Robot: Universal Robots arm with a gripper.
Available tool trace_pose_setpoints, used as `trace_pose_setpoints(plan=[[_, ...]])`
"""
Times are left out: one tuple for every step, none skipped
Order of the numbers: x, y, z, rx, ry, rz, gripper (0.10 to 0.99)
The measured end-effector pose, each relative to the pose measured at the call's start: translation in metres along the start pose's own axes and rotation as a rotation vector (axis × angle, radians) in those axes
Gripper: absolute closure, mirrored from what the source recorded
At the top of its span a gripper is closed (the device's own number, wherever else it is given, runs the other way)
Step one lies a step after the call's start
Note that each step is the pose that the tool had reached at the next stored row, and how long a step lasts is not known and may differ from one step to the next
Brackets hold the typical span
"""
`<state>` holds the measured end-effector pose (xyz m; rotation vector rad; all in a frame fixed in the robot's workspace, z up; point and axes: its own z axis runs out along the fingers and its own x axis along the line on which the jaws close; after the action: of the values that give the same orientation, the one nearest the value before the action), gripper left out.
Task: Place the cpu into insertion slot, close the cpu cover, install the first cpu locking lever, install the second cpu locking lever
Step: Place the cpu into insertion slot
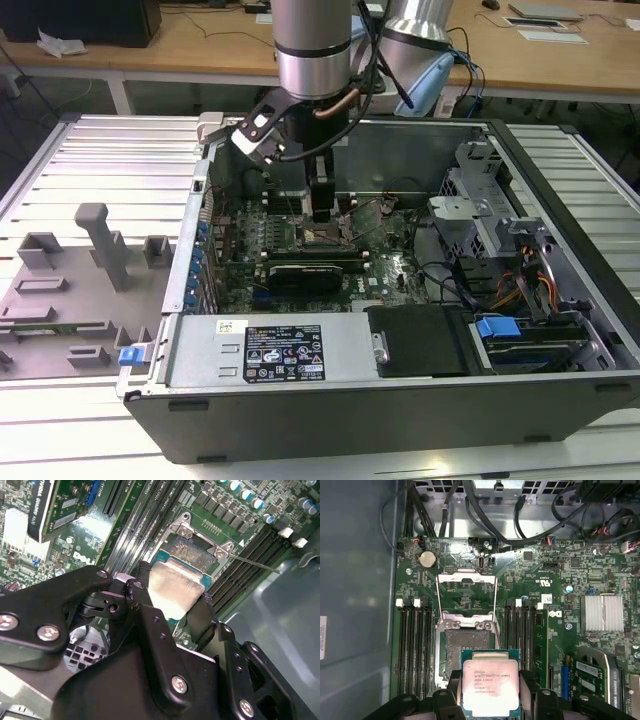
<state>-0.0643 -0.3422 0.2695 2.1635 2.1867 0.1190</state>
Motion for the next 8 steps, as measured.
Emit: trace_pose_setpoints(plan=[[0.0, 0.0005, 0.003, 0.0, 0.0, 0.0, 0.545], [-0.0001, 0.0023, 0.0073, 0.0, 0.0, 0.0, 0.545], [-0.0002, 0.0048, 0.0116, 0.0, 0.0, 0.0, 0.545], [-0.0002, 0.0069, 0.0157, 0.0, 0.0, 0.0, 0.545], [0.0, 0.0076, 0.0184, 0.0, 0.0, 0.0, 0.545], [0.0006, 0.0081, 0.0218, 0.0, 0.0, 0.0, 0.545], [0.0012, 0.0083, 0.0233, 0.0, -0.0001, 0.0, 0.545], [0.0018, 0.0083, 0.024, 0.0, -0.0001, 0.0, 0.545]])
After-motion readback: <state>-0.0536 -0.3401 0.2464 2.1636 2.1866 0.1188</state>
